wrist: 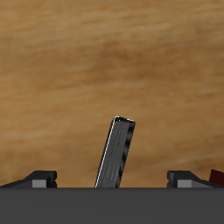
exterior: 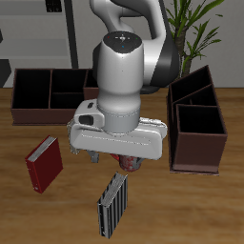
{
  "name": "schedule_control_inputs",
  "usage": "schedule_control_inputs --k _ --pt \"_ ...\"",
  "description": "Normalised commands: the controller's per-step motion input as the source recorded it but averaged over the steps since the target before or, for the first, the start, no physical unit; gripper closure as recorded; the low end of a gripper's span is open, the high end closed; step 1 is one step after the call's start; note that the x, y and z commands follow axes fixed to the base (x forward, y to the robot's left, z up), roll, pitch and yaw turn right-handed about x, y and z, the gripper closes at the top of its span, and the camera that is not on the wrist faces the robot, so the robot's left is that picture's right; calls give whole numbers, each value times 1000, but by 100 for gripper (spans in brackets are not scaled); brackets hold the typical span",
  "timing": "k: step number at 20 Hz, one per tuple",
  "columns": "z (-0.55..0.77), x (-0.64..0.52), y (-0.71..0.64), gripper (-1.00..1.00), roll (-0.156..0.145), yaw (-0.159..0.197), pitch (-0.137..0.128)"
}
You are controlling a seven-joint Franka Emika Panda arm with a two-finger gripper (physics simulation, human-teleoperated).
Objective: Place the striped book into the back desk caddy's right compartment
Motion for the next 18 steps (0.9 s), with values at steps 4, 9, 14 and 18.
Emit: schedule_control_inputs --k 4,9,14,18 --pt "-71 21 -133 -100 -21 -31 10" --pt "-183 -43 -126 -100 7 -29 -17" --pt "-165 -8 -64 -100 6 -33 0" --pt "-191 50 -75 -100 -29 -9 12"
